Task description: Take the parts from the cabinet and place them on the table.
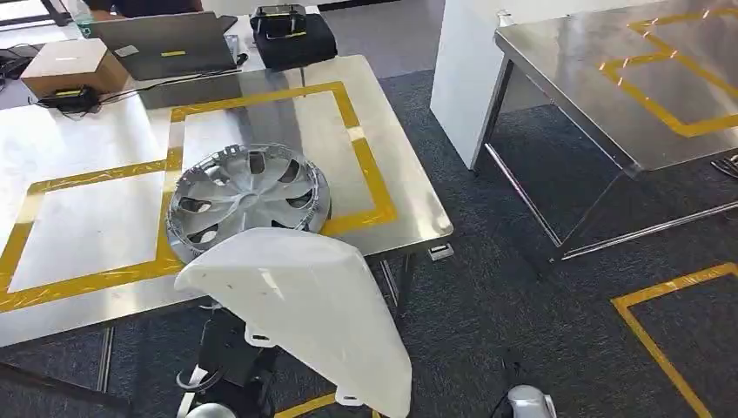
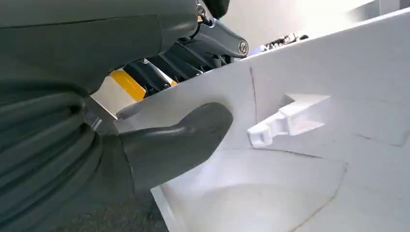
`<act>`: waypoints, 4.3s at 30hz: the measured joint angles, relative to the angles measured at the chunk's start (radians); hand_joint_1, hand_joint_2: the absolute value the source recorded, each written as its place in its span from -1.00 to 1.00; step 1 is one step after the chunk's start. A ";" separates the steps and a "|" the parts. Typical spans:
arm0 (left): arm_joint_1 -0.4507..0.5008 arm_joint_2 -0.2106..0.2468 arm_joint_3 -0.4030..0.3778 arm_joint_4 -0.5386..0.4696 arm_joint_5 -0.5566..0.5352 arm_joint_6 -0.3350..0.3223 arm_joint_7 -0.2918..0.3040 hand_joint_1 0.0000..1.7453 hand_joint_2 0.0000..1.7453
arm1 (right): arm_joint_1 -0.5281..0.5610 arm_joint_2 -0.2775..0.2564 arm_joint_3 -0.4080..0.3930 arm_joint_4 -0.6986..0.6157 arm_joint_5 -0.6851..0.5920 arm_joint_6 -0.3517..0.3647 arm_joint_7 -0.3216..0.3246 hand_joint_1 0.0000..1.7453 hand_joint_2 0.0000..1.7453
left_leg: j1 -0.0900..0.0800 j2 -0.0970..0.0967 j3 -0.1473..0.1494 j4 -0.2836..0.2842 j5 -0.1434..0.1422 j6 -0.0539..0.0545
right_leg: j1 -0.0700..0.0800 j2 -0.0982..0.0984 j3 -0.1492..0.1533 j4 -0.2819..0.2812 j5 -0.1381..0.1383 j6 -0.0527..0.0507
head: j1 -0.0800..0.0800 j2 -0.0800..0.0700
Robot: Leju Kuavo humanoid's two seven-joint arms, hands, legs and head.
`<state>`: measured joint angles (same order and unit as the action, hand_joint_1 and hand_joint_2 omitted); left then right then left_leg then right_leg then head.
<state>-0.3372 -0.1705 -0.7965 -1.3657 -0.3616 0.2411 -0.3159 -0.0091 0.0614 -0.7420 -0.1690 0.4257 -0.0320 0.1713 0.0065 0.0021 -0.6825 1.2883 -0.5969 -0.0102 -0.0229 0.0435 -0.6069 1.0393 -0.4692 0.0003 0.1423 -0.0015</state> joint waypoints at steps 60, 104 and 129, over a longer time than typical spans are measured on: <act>-0.012 -0.006 0.014 -0.003 0.006 -0.003 0.008 1.00 1.00 | -0.007 -0.003 -0.019 0.000 0.024 0.003 0.000 -1.00 -1.00 | -0.022 0.020 0.116 -0.265 0.108 0.023 | 0.000 -0.051 0.009 -0.011 0.002 0.025 | 0.002 0.000; 0.016 -0.018 0.014 -0.023 -0.019 -0.002 0.003 1.00 1.00 | -0.006 0.006 -0.045 0.000 0.055 0.010 0.000 -1.00 -1.00 | -0.026 0.020 0.114 -0.260 0.105 0.027 | -0.004 -0.051 0.009 -0.012 0.004 0.030 | 0.002 0.000; 0.023 -0.016 0.018 -0.048 -0.030 0.002 0.007 1.00 1.00 | -0.008 0.004 -0.045 -0.001 0.080 0.018 0.000 -1.00 -1.00 | -0.009 0.006 0.073 -0.136 0.014 -0.009 | -0.008 -0.046 0.015 -0.011 -0.008 0.000 | -0.008 0.000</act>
<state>-0.3142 -0.1865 -0.7782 -1.4137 -0.3914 0.2426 -0.3090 -0.0167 0.0652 -0.7866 -0.1698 0.5055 -0.0145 0.1709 -0.0029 0.0086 -0.6092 1.1522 -0.5829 -0.0192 -0.0313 -0.0030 -0.5914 1.0287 -0.4769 0.0003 0.1347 -0.0015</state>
